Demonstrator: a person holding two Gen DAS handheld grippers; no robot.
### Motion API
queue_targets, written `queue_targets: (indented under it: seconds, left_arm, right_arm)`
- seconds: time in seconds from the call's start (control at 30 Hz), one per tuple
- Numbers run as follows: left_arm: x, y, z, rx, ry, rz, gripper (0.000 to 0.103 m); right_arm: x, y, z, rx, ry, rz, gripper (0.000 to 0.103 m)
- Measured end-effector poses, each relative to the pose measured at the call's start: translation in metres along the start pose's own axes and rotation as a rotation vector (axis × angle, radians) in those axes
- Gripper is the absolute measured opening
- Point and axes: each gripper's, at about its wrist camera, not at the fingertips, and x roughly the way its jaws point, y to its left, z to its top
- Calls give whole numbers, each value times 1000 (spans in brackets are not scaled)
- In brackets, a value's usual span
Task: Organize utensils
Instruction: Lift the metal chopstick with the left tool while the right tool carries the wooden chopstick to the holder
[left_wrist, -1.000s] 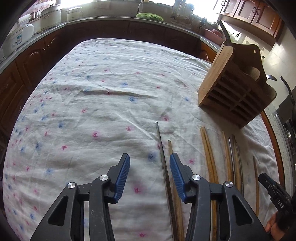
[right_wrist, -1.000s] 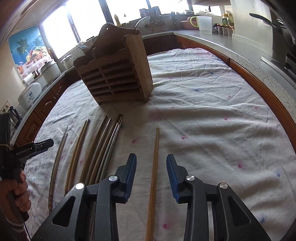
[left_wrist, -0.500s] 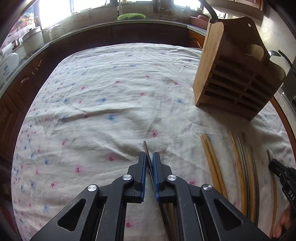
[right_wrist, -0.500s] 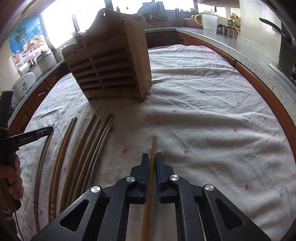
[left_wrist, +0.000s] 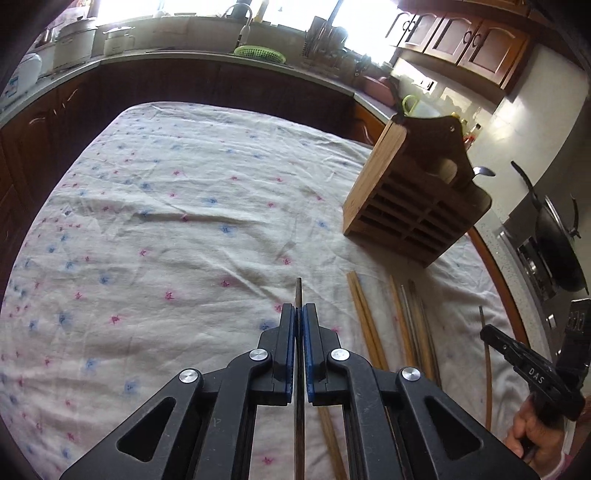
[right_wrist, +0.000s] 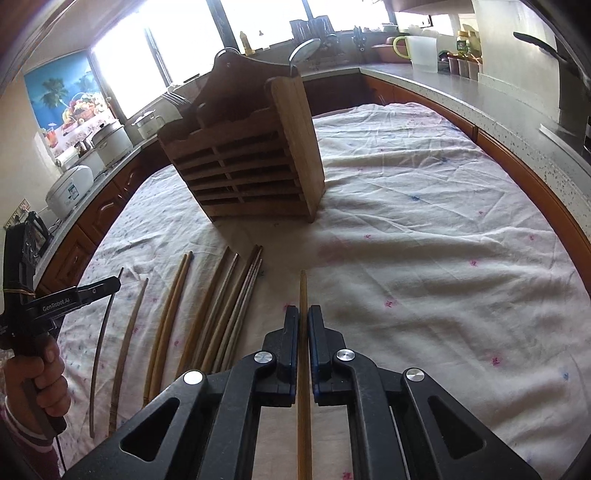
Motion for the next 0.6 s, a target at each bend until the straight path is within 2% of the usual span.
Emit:
queue_targets:
  seconds: [0.43, 0.6]
  left_arm:
    - [-123, -14, -13, 23, -182, -103, 2]
    - [-155, -21, -17, 48, -231, -124, 2]
  right_arm:
    - [-67, 27, 20, -31, -144, 69, 5]
    - [-94, 34, 30, -44, -210, 91, 5]
